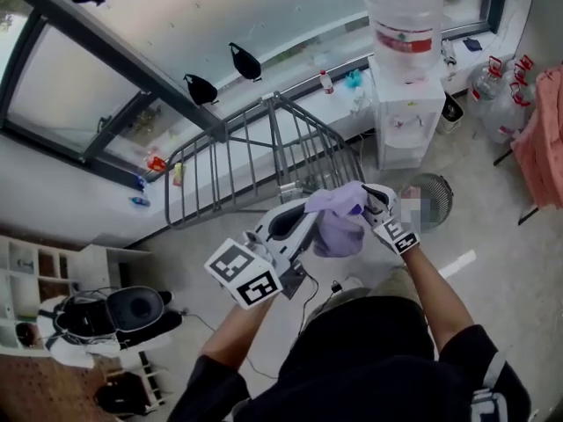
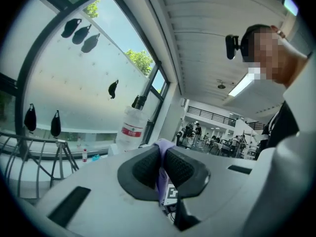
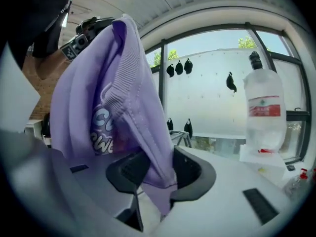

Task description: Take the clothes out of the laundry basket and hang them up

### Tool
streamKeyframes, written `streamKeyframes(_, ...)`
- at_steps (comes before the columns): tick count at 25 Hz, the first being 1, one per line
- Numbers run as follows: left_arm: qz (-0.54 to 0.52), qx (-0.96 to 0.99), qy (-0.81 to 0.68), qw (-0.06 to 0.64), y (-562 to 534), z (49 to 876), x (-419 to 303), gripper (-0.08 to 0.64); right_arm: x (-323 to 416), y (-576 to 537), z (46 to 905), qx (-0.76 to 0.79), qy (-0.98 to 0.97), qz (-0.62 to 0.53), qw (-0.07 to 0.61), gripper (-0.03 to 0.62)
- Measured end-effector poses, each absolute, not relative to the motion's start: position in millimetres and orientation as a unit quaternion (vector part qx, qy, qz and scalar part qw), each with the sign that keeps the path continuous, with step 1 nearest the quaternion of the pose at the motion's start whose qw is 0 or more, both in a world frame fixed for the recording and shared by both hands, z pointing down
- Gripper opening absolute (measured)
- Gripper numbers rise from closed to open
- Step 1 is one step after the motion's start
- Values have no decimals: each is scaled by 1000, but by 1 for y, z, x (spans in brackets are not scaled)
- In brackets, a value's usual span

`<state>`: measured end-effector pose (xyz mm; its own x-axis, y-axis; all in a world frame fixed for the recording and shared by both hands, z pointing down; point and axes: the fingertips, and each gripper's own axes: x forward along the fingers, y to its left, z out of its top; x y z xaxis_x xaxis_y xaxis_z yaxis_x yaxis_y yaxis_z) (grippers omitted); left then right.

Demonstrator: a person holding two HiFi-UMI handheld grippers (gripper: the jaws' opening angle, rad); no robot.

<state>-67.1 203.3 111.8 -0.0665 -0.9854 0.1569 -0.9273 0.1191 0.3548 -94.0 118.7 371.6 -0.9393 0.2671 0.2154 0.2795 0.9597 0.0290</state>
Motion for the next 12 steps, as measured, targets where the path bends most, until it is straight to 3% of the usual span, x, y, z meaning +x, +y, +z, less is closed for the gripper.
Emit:
streamKeyframes(2, -90, 629, -752, 175, 238, 114, -85, 16, -100, 146, 361, -165, -981, -44, 91, 45)
streamKeyframes(12, -74, 421, -891, 155, 477, 139, -167, 15, -142, 246, 261, -280, -954, 65, 84, 5)
